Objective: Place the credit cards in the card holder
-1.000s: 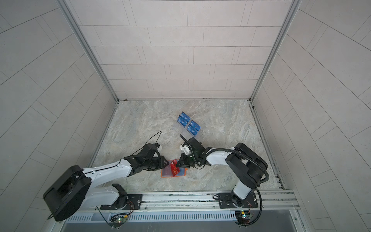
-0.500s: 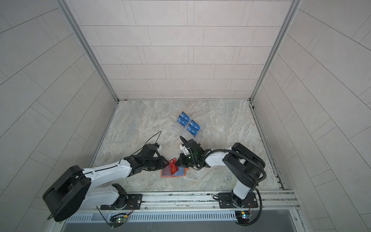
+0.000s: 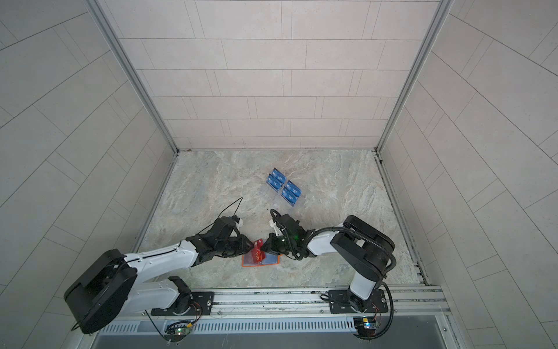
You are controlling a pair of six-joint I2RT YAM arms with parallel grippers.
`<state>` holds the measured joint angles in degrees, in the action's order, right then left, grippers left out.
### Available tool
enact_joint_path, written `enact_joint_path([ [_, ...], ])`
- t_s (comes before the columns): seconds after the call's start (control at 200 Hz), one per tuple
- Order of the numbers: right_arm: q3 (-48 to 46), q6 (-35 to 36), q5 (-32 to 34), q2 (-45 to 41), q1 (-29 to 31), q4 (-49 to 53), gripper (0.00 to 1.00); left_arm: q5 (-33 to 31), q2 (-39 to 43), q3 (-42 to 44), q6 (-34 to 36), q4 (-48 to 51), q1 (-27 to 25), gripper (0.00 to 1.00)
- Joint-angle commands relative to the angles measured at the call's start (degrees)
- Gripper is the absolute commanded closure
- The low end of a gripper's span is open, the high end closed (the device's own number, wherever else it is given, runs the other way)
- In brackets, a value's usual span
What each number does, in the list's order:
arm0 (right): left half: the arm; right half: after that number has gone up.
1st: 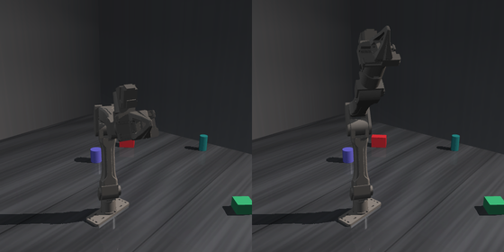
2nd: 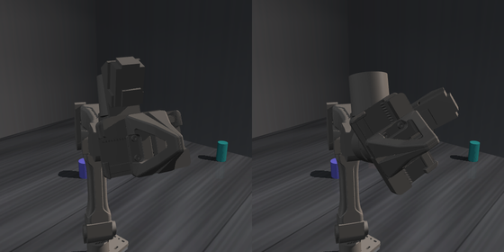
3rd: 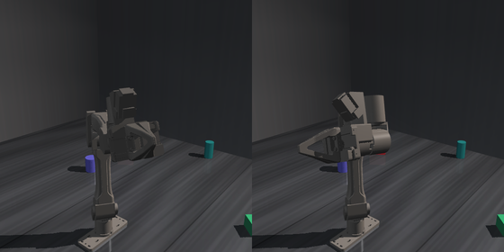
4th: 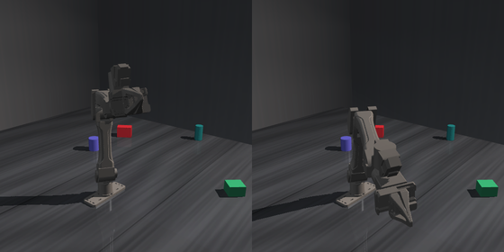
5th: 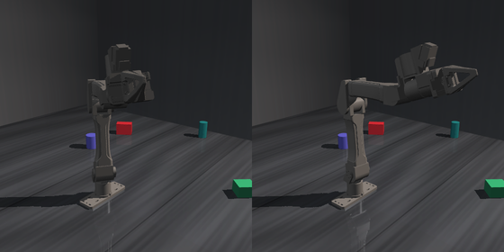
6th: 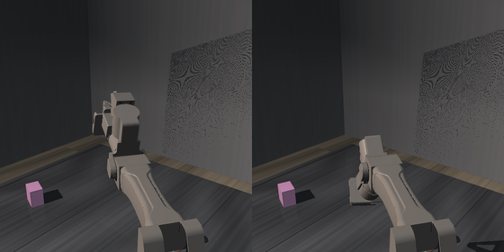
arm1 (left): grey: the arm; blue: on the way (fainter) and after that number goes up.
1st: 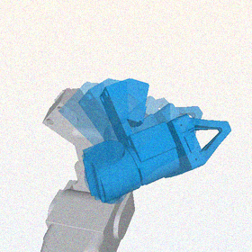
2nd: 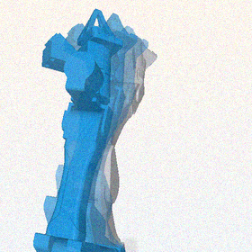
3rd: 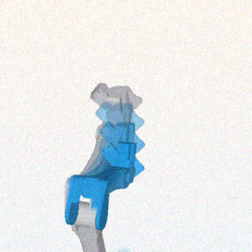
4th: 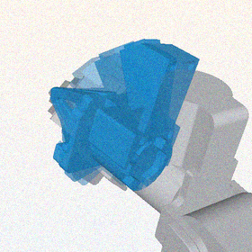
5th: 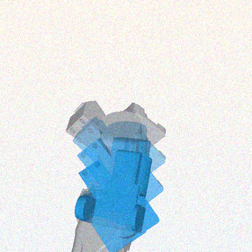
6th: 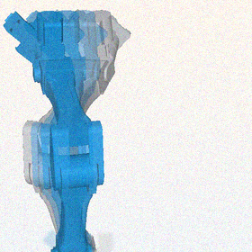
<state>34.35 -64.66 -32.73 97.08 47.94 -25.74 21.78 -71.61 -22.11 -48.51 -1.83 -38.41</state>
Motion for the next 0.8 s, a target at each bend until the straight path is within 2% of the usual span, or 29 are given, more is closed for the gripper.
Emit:
enact_joint_path([
  [0.0,-1.2,-3.0,6.4,0.7,0.9,1.7,1.00,0.3,0.8,1.1,-0.7,1.8,-0.3,0.71],
  [0.23,0.3,-1.9,9.6,-1.8,3.1,8.6,1.00,-1.8,6.1,-1.2,-1.6,6.5,-0.2,0.63],
  [0.476,0.8,1.3,11.1,-4.8,4.0,16.3,0.82,-9.0,9.7,-3.4,0.8,16.9,0.3,0.54],
  [0.576,2.7,1.9,10.7,-4.8,4.4,17.5,0.76,-8.6,8.9,-2.5,1.4,16.6,0.7,0.53],
  [0.796,3.2,1.8,10.4,-5.6,5.3,18.5,0.75,-6.3,6.5,-0.3,1.1,12.4,0.7,0.53],
])
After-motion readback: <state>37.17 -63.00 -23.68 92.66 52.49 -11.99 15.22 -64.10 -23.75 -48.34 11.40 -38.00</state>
